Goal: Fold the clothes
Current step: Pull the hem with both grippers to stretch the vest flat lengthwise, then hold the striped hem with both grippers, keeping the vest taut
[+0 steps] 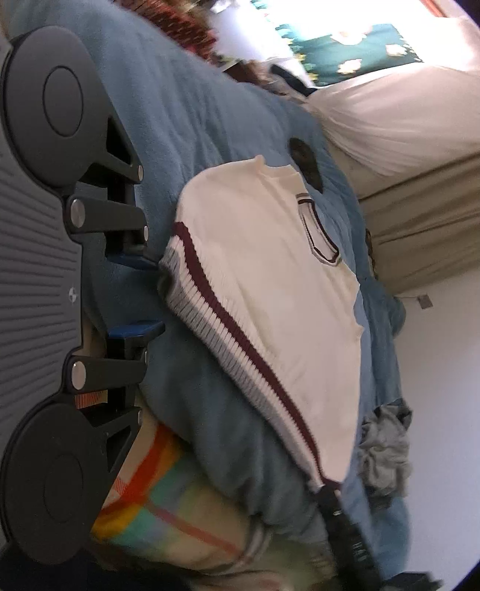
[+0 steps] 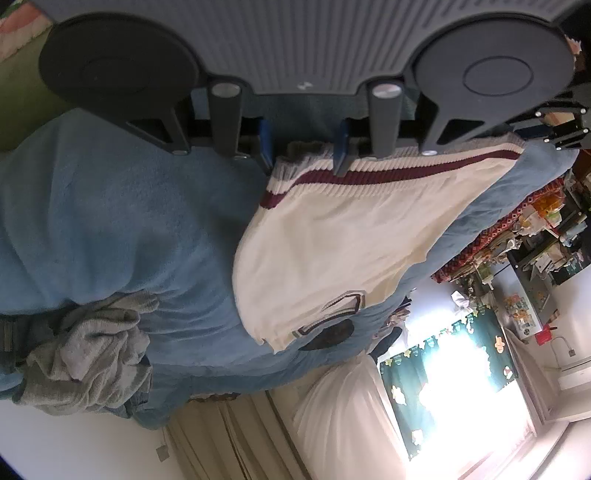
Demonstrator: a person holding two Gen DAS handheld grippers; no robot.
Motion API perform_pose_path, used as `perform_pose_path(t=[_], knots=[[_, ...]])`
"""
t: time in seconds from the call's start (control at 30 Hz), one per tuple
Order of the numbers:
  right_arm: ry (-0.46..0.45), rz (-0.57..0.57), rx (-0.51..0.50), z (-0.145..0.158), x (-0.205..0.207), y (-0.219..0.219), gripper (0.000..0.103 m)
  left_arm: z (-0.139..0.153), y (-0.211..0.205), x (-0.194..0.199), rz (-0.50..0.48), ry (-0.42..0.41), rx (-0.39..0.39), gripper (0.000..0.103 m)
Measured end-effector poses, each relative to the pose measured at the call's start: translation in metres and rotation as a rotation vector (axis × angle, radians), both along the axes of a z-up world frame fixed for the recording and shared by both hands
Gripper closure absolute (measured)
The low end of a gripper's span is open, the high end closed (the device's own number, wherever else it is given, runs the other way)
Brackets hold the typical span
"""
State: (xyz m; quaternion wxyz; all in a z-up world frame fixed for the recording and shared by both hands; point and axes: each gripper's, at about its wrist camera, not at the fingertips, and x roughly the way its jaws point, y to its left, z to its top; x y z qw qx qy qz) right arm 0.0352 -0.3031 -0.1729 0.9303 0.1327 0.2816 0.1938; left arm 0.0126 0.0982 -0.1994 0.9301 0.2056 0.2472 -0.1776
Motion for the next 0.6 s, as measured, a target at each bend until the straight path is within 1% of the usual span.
perform_pose_path(t=[0.07,0.3,0.4,0.53,0.6], knots=[[0.002,0.001,0.001,-0.001,0.001,0.0,0.066,0.0,0.002,-0.002,0.017,-0.015,-0.012,0.072],[-0.002,-0.001,-0.003,-0.001,0.002,-0.001,0.066,0.009,0.024,0.006,0.133,-0.025,-0.13,0.073],[0.001,0.0,-0.001,-0.002,0.002,-0.001,0.066,0.013,0.028,0.006,0.162,-0.046,-0.132,0.075],[0.003,0.001,-0.003,-0.002,0.003,-0.001,0.066,0.017,0.027,0.006,0.156,-0.028,-0.18,0.075],[0.004,0.0,-0.003,-0.002,0.004,-0.001,0.066,0.015,0.02,0.008,0.134,-0.02,-0.163,0.075]])
